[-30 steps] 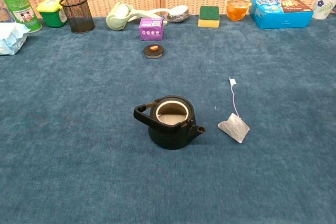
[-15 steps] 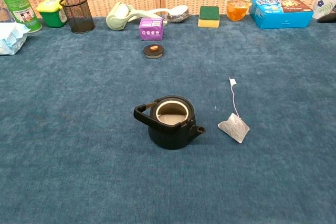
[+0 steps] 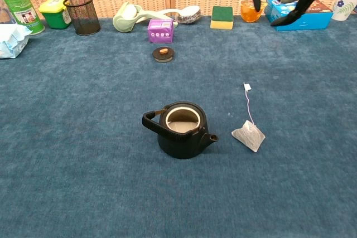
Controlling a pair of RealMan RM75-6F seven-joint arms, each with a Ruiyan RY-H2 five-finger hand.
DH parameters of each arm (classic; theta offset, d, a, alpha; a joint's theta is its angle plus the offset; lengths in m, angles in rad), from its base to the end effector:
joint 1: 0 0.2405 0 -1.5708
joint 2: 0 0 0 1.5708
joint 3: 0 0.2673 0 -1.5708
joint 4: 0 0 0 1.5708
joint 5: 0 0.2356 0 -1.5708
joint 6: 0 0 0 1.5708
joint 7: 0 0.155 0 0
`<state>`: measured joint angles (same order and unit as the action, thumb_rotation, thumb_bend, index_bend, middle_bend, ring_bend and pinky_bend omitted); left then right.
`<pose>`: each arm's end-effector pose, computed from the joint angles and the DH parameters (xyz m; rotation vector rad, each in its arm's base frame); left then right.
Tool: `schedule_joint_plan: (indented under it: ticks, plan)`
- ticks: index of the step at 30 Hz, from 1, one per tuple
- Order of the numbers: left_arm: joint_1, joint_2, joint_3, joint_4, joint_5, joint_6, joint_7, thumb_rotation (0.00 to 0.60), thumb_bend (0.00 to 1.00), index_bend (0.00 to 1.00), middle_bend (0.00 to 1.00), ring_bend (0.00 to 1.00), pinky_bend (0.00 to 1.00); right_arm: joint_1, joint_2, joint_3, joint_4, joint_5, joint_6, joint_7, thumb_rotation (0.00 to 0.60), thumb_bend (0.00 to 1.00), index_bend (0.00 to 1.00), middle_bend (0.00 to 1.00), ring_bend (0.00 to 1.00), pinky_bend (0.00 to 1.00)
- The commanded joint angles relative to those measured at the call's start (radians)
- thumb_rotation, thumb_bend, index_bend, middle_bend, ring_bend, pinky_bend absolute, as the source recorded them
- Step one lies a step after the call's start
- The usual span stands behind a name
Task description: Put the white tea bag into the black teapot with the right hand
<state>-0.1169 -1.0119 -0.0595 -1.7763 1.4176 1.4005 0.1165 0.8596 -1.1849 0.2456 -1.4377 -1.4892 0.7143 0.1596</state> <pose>-0.3125 0.2041 0.1526 -1.4119 -0.9307 -0.8066 -0.1334 -0.4350 0.0714 2.0654 -0.7757 0.9691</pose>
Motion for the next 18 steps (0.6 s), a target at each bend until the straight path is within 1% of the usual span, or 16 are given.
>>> schedule_joint_plan:
  ticks: [1, 5, 9, 18]
  plan:
    - [-0.016, 0.000, -0.007, 0.005, -0.006, -0.018, 0.005, 0.600, 0.45, 0.03, 0.14, 0.00, 0.12, 0.068, -0.071, -0.007, 0.054, 0.057, -0.105, -0.008, 0.600, 0.34, 0.45, 1.00, 1.00, 1.00]
    - [-0.029, 0.004, -0.011, 0.006, -0.010, -0.034, 0.005, 0.600, 0.45, 0.03, 0.14, 0.00, 0.12, 0.111, -0.120, -0.015, 0.088, 0.099, -0.157, -0.040, 0.600, 0.34, 0.45, 1.00, 1.00, 1.00]
    - [-0.039, 0.008, -0.015, 0.009, -0.014, -0.043, 0.003, 0.600, 0.45, 0.04, 0.14, 0.00, 0.12, 0.136, -0.153, -0.023, 0.110, 0.136, -0.185, -0.066, 0.600, 0.34, 0.44, 1.00, 1.00, 1.00]
    - [-0.060, 0.013, -0.022, 0.023, -0.025, -0.067, -0.013, 0.600, 0.45, 0.03, 0.14, 0.00, 0.12, 0.161, -0.224, -0.055, 0.183, 0.215, -0.219, -0.129, 0.600, 0.34, 0.42, 1.00, 1.00, 1.00]
